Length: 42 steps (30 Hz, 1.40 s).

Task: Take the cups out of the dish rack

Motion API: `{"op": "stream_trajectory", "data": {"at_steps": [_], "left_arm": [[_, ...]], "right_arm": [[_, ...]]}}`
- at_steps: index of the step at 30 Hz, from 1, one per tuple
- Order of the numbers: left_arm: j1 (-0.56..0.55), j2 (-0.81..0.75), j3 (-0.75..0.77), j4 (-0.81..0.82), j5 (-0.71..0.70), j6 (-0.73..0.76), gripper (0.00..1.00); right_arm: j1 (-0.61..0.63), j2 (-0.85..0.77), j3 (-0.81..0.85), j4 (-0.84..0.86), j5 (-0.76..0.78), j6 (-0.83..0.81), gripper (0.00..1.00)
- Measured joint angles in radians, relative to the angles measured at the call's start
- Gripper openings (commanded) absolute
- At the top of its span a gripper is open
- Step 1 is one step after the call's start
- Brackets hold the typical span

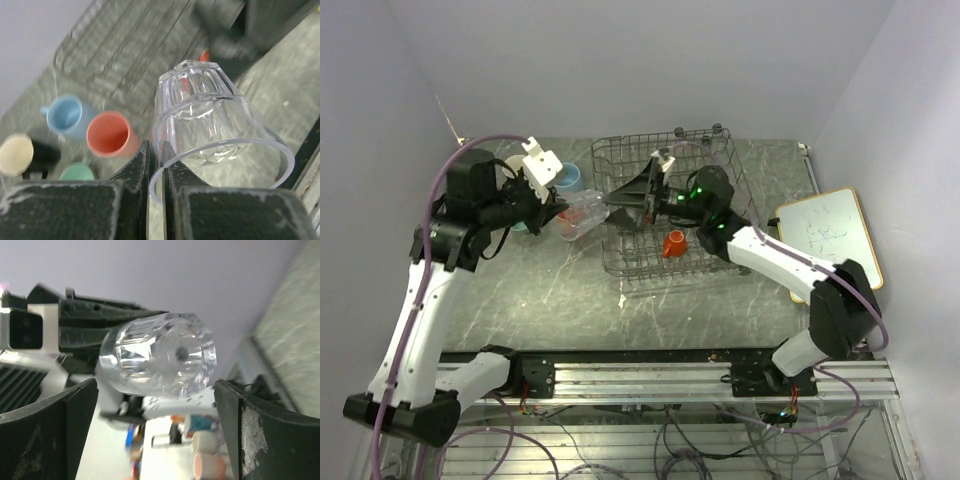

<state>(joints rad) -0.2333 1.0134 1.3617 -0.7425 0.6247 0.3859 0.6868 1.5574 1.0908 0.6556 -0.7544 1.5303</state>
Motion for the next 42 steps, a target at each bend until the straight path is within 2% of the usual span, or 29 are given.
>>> {"op": "stream_trajectory", "data": {"at_steps": [4,8,15,22,28,36,42], "left_arm": [[0.003,0.097,0.001,-0.122,-0.169,0.056,0.07],[0.003,0.166,-0.055,-0.193,-0.328,0.11,0.07],[0.003,0.33,-0.151,-0.257,-0.533,0.133,0.07],[0.005,0.407,-0.23,-0.213,-0.659,0.134,0.07],[0.054,0.496,-0.238,-0.146,-0.718,0.138,0.07],[0.095,0.564,-0.19,-0.127,-0.69,0.114,0.08],[0.095,0.58,-0.179,-0.123,-0.634,0.095,0.19]], "right_arm": [[-0.093,-0.086,0.003,-0.343,0.136,-0.222,1.0],[-0.134,-0.138,0.071,-0.694,0.35,-0.444,1.0],[-0.16,-0.144,0.126,-1.005,0.566,-0.647,1.0],[-0.171,-0.145,0.126,-1.135,0.704,-0.752,1.0],[-0.17,-0.143,0.097,-1.165,0.801,-0.819,1.0],[-0.152,-0.08,0.083,-1.188,0.858,-0.866,1.0],[-0.13,-0.01,0.085,-1.192,0.874,-0.893,1.0]]}}
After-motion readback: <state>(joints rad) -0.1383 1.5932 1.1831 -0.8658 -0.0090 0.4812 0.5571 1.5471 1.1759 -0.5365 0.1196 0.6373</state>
